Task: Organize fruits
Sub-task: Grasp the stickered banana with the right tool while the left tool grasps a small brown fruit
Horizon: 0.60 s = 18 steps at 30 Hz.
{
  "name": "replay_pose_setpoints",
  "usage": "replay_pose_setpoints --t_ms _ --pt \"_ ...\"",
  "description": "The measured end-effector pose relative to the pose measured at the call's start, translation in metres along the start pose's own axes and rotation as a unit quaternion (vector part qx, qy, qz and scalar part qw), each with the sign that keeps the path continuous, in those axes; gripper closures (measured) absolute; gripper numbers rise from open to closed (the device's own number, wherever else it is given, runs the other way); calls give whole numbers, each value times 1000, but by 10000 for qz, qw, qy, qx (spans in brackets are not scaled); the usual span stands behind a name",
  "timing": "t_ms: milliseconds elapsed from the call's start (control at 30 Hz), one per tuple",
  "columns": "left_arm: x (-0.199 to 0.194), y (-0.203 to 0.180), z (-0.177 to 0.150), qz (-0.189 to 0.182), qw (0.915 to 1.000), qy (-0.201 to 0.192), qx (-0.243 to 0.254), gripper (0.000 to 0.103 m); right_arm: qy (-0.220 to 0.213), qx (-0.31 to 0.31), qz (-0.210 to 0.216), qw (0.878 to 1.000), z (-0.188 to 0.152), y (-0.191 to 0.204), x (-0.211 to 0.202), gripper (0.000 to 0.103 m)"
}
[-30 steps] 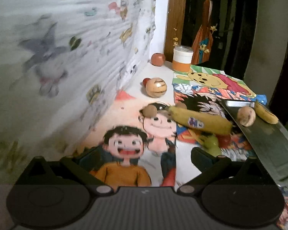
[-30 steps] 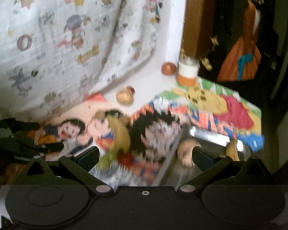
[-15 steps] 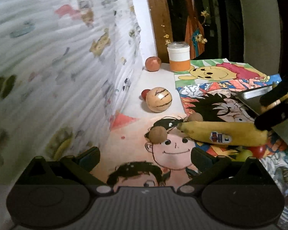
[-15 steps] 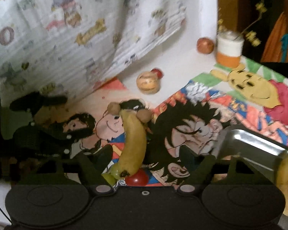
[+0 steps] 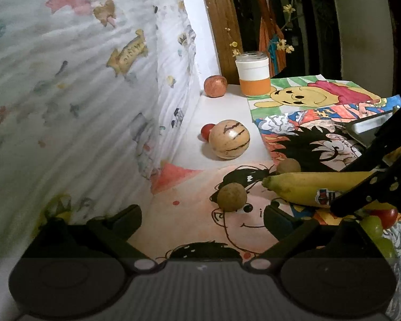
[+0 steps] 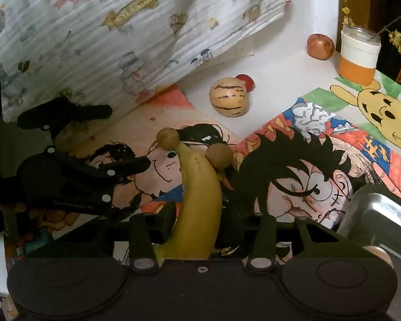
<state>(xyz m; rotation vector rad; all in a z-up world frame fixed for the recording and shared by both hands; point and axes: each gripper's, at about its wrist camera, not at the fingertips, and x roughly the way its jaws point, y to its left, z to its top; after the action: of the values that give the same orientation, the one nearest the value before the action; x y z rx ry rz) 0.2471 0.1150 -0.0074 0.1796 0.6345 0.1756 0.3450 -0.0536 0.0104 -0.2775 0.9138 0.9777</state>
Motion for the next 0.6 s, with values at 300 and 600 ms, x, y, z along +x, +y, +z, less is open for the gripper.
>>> replay_pose_setpoints --t_ms 300,600 --pt "13 -6 5 -116 9999 -17 85 15 -85 187 107 9997 -2 -6 3 66" --pt "26 -8 6 -250 9996 54 77 31 -215 305 -121 9992 -9 -15 -7 66"
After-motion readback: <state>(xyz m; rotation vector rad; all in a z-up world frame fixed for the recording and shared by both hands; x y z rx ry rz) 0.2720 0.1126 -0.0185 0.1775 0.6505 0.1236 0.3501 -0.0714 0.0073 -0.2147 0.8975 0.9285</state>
